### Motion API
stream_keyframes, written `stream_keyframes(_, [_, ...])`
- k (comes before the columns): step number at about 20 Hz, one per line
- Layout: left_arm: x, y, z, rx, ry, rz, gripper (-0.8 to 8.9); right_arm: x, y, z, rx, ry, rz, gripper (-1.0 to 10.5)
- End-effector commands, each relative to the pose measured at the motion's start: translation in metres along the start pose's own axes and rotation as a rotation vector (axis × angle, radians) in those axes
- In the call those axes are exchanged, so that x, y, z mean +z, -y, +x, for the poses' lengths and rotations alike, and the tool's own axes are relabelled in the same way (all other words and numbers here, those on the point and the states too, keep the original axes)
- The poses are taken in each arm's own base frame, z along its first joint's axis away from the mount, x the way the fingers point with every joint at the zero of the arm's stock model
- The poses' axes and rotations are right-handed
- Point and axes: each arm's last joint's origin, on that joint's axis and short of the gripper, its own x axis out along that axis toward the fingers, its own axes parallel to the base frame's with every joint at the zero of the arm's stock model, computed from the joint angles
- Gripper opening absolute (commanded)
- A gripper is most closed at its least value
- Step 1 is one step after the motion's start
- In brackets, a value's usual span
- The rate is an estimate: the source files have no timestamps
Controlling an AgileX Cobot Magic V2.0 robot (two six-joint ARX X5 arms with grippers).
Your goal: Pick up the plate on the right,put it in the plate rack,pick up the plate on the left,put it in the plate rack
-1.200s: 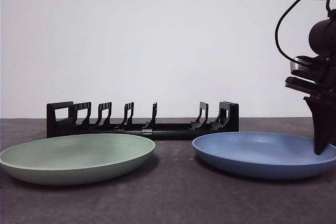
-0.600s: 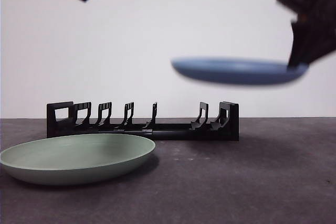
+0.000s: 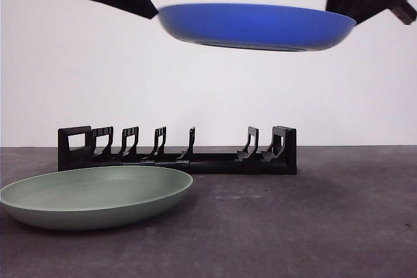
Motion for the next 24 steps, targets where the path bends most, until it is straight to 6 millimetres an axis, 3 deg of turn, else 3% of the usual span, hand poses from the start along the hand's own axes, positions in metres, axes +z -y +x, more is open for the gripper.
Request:
stream_keyframes(1, [0.001, 0.003, 0.005, -0.026, -0.012, 0.053, 6.78, 0.002, -0.008, 0.005, 0.023, -0.008, -0.012, -0.1])
stream_keyframes(3, [0.002, 0.007, 0.011, -0.044, -0.048, 0.07, 6.46, 0.001, -0.013, 0.008, 0.029, -0.016, -0.026, -0.1])
stream_keyframes(4, [0.002, 0.009, 0.014, -0.06, -0.059, 0.075, 5.79, 0.001, -0.015, 0.008, 0.03, -0.019, -0.024, -0.1])
stream_keyframes(9, [0.003, 0.013, 0.016, -0.098, -0.064, 0.086, 1.02, 0.001, -0.015, 0.008, 0.031, -0.019, -0.016, -0.1])
stream_keyframes(11, [0.003, 0.014, 0.016, -0.103, -0.066, 0.086, -0.02, 0.001, -0.015, 0.008, 0.031, -0.018, -0.017, -0.1])
stream_keyframes(24, [0.004, 0.021, 0.015, -0.162, -0.079, 0.095, -0.08, 0.006, -0.015, 0.008, 0.031, 0.029, -0.038, 0.1])
